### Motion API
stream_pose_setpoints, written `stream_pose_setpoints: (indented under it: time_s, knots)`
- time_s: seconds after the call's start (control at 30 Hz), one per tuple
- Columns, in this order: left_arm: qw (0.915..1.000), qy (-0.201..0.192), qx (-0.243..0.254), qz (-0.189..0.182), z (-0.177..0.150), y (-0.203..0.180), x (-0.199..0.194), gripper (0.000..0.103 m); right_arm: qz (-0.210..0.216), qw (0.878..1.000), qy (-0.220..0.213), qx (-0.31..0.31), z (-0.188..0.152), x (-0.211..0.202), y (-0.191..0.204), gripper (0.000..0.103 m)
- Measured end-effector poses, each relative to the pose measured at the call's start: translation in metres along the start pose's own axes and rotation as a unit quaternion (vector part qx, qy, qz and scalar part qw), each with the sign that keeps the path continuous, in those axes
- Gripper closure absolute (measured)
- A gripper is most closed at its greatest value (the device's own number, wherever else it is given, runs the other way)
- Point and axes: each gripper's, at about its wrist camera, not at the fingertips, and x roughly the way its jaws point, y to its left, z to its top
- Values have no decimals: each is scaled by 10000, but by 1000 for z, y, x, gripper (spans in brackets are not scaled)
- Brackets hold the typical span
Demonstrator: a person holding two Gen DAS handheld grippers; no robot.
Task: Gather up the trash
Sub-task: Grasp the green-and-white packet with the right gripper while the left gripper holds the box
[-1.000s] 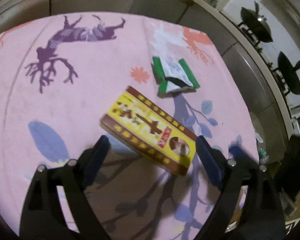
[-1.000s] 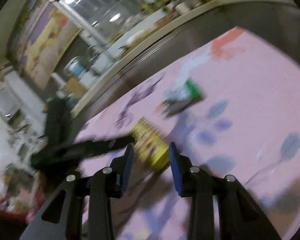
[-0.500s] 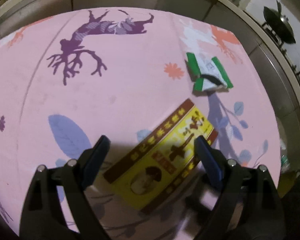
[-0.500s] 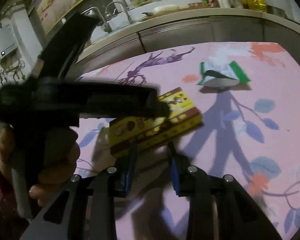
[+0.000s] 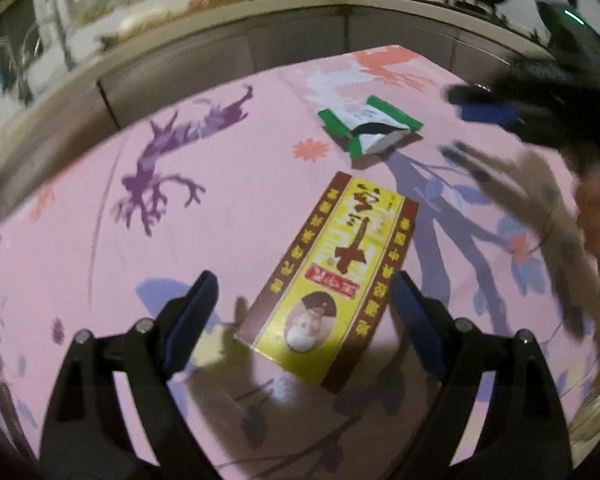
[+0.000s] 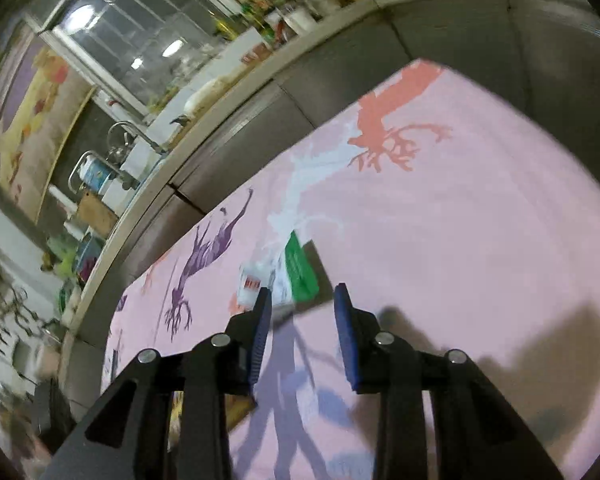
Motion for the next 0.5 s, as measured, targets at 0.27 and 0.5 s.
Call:
stream_pose_setpoints:
  time_s: [0.27, 0.5]
  knots:
    - [9989, -169, 442, -35, -6, -7, 4, 42, 145, 9983, 562, 100, -5, 48, 7, 95]
    - [9936, -115, -307, -1077, 7, 11, -12, 45, 458, 9988, 172, -1, -24, -8, 8, 103]
